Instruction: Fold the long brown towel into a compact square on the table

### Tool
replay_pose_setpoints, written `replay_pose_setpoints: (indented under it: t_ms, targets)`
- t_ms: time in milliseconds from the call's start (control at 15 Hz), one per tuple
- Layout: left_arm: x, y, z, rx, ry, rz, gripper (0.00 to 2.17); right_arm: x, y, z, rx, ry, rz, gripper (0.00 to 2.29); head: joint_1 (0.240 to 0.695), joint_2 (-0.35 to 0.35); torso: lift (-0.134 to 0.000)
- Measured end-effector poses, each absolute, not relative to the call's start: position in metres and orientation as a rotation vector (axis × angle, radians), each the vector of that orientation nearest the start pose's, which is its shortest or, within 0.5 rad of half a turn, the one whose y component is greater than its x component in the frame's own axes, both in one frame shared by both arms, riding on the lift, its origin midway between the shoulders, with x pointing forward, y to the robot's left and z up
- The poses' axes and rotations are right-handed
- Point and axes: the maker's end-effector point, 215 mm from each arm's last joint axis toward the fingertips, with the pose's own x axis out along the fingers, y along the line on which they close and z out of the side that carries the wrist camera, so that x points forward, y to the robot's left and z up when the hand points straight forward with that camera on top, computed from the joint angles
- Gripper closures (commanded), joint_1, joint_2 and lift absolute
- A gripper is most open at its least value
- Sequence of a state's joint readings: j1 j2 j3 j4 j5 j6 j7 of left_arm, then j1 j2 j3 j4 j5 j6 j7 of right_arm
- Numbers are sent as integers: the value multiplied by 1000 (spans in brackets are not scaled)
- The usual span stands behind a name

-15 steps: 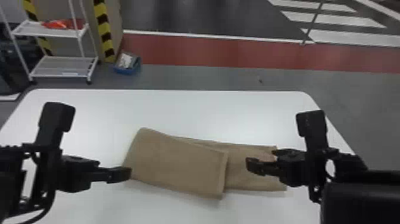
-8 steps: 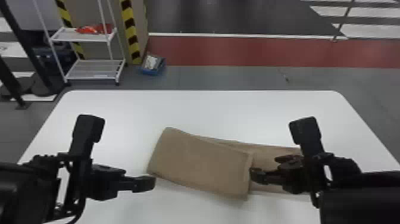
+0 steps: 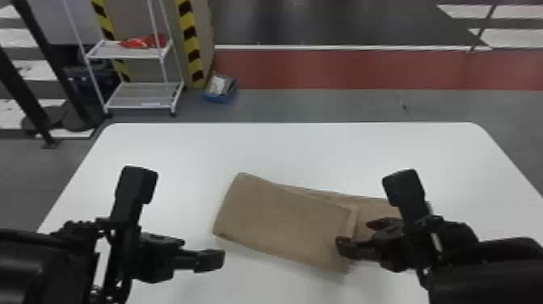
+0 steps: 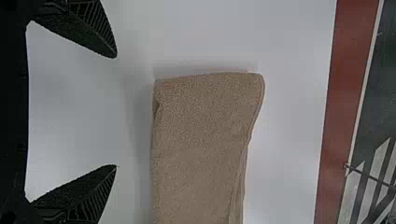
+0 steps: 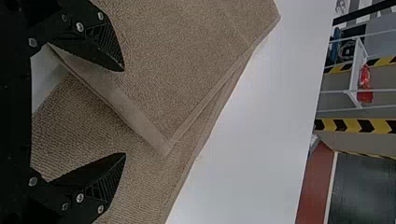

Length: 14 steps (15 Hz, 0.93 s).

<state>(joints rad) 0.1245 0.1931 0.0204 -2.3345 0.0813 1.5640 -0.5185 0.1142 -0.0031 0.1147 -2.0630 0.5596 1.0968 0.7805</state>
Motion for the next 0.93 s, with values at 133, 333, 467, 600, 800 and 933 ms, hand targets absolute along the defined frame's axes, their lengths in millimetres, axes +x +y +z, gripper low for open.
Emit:
replay_pose_setpoints:
  t_ms: [133, 333, 467, 600, 800, 933]
  targets:
    - [388, 176, -415, -99, 944, -469, 46, 452, -153, -451, -170, 797, 470, 383, 695, 30, -124]
    - [383, 177, -416, -102, 949, -470, 66, 450, -150, -453, -174, 803, 474, 383, 695, 36, -124]
    - [381, 178, -417, -105, 951, -470, 66, 449, -149, -456, -178, 809, 476, 424, 695, 39, -124]
    - [379, 178, -417, -106, 951, -470, 70, 448, -147, -456, -182, 810, 478, 471, 695, 42, -124]
    - [377, 178, -417, -110, 952, -473, 76, 449, -146, -456, -186, 807, 479, 485, 695, 44, -124]
    - [376, 178, -417, -112, 953, -474, 80, 449, -146, -457, -192, 809, 473, 616, 695, 45, -124]
